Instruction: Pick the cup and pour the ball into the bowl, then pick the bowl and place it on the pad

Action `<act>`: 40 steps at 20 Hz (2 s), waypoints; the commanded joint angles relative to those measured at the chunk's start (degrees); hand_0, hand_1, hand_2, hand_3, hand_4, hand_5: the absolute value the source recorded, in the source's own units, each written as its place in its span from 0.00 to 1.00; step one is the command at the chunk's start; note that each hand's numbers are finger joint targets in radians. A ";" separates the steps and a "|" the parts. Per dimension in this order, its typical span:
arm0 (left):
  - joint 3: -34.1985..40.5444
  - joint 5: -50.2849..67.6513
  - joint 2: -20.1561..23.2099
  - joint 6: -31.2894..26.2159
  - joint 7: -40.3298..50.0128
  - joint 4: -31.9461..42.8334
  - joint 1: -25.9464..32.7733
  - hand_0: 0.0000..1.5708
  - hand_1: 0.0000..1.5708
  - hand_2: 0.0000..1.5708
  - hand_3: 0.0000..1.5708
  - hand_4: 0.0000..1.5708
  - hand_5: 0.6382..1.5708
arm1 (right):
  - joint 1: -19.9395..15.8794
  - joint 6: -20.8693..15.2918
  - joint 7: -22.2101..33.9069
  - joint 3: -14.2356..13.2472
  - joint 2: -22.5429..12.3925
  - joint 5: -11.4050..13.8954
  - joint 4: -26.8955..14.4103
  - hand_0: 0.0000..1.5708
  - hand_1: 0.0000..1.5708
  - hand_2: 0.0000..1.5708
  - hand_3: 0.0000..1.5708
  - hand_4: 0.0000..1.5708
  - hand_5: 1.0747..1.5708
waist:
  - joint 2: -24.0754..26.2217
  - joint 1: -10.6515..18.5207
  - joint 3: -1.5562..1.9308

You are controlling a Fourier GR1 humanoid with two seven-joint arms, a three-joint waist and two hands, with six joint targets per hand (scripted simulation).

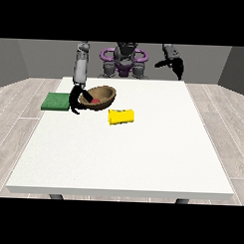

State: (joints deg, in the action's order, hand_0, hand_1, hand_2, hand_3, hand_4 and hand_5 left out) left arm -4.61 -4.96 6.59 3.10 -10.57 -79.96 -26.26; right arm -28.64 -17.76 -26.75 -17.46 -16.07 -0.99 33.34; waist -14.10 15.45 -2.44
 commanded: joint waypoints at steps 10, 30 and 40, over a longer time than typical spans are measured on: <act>7.71 3.65 2.05 -1.16 -5.52 15.48 9.11 0.00 0.00 0.00 0.00 0.64 0.83 | -9.04 -1.67 38.10 11.09 -2.71 9.24 2.09 1.00 1.00 1.00 0.57 0.51 0.99 | 16.50 -10.83 2.26; 25.11 17.31 20.36 -16.04 -6.38 13.43 7.29 0.00 0.00 0.00 0.00 0.84 0.99 | 0.39 12.32 26.67 -0.49 -18.28 1.28 4.47 1.00 1.00 1.00 0.00 0.56 1.00 | 7.47 -10.33 2.48; 35.17 21.58 32.79 -25.01 -15.24 29.28 4.61 0.00 0.00 0.00 0.00 0.77 0.99 | -2.41 9.01 24.89 -0.19 -15.56 1.68 7.92 1.00 1.00 1.00 0.00 0.48 0.99 | 1.64 -13.00 2.41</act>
State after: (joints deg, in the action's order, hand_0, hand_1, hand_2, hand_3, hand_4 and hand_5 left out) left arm 27.94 16.19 35.71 -20.08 -22.79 -55.71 -20.64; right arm -30.21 -8.44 -1.51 -17.35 -31.35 0.81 40.32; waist -10.75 3.76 -0.01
